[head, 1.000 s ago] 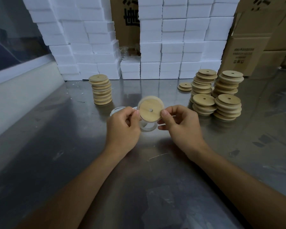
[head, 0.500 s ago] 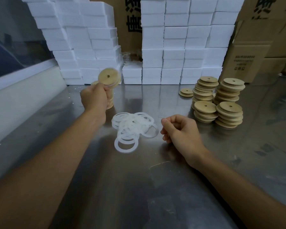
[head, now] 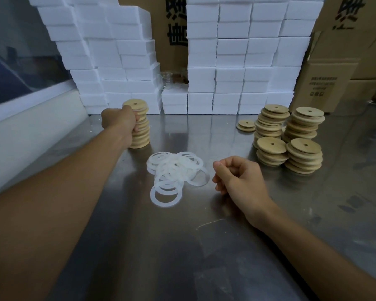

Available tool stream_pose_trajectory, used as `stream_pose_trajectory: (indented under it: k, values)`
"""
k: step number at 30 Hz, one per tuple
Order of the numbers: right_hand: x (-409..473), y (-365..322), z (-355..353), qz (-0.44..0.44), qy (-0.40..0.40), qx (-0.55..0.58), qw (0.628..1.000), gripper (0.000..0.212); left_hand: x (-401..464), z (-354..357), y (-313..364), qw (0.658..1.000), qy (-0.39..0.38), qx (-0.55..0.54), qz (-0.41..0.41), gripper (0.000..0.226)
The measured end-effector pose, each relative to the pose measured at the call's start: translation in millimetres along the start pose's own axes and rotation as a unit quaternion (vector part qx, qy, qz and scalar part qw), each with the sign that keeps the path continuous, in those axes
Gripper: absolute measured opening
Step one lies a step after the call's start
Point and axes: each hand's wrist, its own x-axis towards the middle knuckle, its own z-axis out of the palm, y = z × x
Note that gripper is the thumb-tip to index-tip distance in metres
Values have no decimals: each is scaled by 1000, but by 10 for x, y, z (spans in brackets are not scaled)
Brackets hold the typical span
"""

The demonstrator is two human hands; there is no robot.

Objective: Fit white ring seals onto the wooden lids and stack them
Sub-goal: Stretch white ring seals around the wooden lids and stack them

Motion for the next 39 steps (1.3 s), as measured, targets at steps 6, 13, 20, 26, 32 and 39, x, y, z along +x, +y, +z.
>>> stream_pose_trajectory:
  k: [6, 13, 20, 26, 32, 39]
  values:
    - [7, 1, 5, 0, 2, 3, 1000, 16, 83, 16, 29, 1000, 25, 7, -13, 33]
    - [-4, -15, -3, -2, 2, -4, 1000, 17, -15, -22, -16, 999, 40, 4, 2, 30]
    - [14, 6, -1, -1, 5, -2, 1000, 17, -289, -62, -273, 986, 69, 93, 122, 43]
    - [26, 11, -19, 3, 12, 16, 1000, 17, -699, -165, -706, 970, -26, 142, 193, 38]
    - [81, 23, -64, 4, 56, 10, 998, 17, -947, -274, -743, 922, -85, 211, 314, 42]
    - [182, 85, -229, -89, 150, -127, 976, 11, -1327, -367, -757, 822, -119, 291, 475, 41]
